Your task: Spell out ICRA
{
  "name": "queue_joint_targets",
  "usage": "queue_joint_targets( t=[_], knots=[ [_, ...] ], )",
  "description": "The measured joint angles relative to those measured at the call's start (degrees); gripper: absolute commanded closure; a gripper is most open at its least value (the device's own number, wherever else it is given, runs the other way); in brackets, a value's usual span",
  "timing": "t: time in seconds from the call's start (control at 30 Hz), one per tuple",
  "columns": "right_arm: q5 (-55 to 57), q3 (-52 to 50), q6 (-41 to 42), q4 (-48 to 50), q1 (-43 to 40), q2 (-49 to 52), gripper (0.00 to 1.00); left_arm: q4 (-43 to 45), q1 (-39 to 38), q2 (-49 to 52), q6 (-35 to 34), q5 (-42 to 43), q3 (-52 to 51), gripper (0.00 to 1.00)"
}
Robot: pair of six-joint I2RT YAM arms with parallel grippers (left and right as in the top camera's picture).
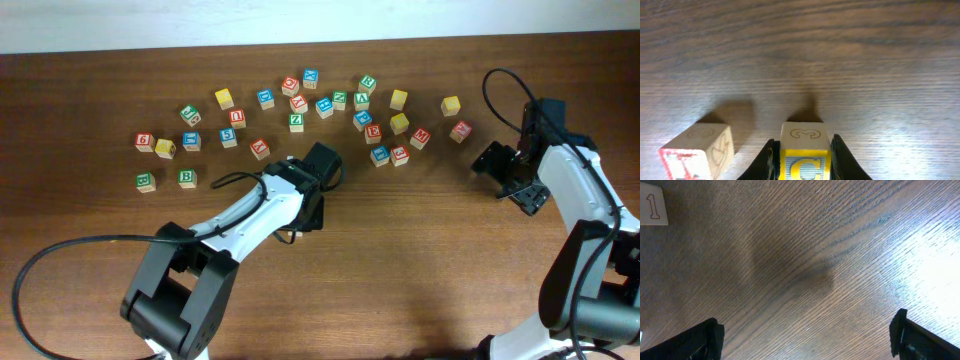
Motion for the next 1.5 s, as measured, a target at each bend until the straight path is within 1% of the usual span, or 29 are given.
queue_joint_targets(
  t=[0.2, 0.57, 0.7, 0.9, 0.93, 1.03, 1.27, 1.5],
  knots=[
    [0.00, 0.00, 0.02, -0.02, 0.00, 0.00, 0.02, -1.73, 0.00, 0.00, -0.02, -1.49, 0.00, 0.81],
    [0.00, 0.00, 0.00, 0.00, 0.00, 0.00, 0.02, -2.40, 0.48, 0.00, -1.88, -4.11, -0.02, 0.79],
    [0.00, 0.00, 0.00, -0.02, 0.00, 0.00, 0.02, -2.40, 1.40, 0.00, -2.27, -4.48, -0.02, 0.72],
    [0.00, 0.00, -0.02, 0.00, 0.00, 0.00, 0.02, -2.45, 1.57, 0.00, -2.62, -4.76, -0.20, 0.69],
    [0.00, 0.00, -0.02, 0.00, 0.00, 0.00, 0.02, -2.45, 1.57, 0.00, -2.62, -4.85, -0.26, 0.64],
    [0.00, 0.00, 0.00, -0.02, 0.00, 0.00, 0.02, -2.45, 1.57, 0.00, -2.82, -4.90, -0.31, 0.56],
    [0.00, 0.00, -0.02, -0.02, 0.00, 0.00, 0.02, -1.42, 1.57, 0.00, -2.84, -4.90, -0.31, 0.53],
    [0.00, 0.00, -0.02, 0.00, 0.00, 0.00, 0.02, 1.66, 1.57, 0.00, -2.82, -6.69, -0.42, 0.55]
  ],
)
